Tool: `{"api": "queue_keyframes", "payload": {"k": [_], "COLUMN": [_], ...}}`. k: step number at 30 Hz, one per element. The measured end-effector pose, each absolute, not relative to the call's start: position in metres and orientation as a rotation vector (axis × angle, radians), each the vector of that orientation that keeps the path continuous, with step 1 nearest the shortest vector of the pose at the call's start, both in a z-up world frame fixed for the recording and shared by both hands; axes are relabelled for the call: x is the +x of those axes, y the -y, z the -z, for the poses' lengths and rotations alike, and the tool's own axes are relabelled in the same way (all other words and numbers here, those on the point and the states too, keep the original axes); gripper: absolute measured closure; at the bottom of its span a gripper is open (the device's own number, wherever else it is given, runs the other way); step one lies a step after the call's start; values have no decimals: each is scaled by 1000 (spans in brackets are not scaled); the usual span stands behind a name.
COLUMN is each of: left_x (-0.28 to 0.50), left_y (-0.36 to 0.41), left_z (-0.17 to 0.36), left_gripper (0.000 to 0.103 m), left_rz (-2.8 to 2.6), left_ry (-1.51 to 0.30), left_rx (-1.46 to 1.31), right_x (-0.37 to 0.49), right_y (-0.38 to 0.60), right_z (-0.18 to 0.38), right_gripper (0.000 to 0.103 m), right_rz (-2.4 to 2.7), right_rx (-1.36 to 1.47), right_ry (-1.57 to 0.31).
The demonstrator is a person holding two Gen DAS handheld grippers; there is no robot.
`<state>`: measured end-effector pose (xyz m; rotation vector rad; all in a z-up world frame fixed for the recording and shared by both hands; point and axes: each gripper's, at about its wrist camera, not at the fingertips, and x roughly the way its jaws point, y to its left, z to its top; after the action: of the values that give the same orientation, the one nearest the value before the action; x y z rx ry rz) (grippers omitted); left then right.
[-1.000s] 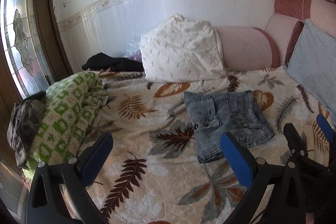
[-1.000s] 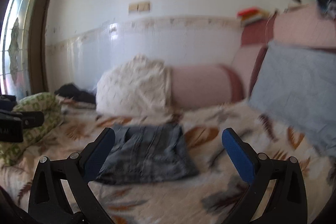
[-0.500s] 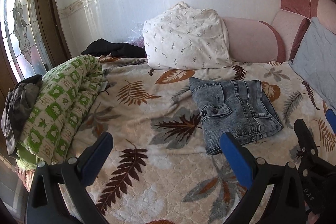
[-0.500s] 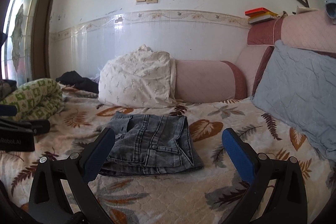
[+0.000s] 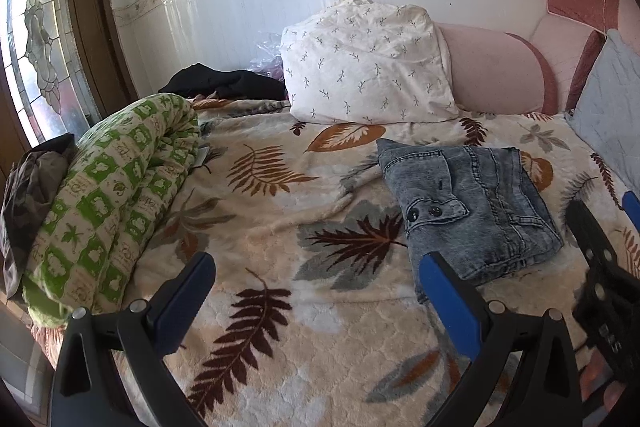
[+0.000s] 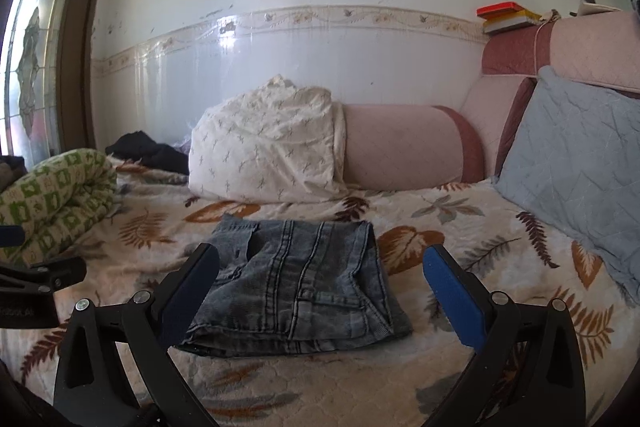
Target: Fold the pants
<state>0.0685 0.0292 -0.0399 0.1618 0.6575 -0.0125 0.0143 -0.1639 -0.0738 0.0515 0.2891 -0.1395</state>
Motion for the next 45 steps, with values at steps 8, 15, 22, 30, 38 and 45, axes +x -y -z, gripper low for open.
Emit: {"api": "queue_keyframes", "payload": {"k": [8,15,22,30,38,45], "left_x": [98,116,127,123,118,116], "left_y": [-27,-24,-32,-34,-39,-39], "left_z": [50,75,94,92,87,86], "left_gripper": [0,0,0,0,0,0], "left_rz": [34,57,44,52,62,75], "left_ry": [-649,-675,-721,-717,-709,-712], "left_rx": [157,179,189,179,149,141], "right_x": [16,42,58,57,54,54], "right_y": [164,160,158,156,155,154], "right_z": [77,87,92,95,99,100], "right_gripper": [0,0,0,0,0,0], "right_rz": [134,137,119,116,125,123], "right_rx": [54,43,76,67,67,63], "right_ry": [-298,-338,-376,-388,-392,-393]}}
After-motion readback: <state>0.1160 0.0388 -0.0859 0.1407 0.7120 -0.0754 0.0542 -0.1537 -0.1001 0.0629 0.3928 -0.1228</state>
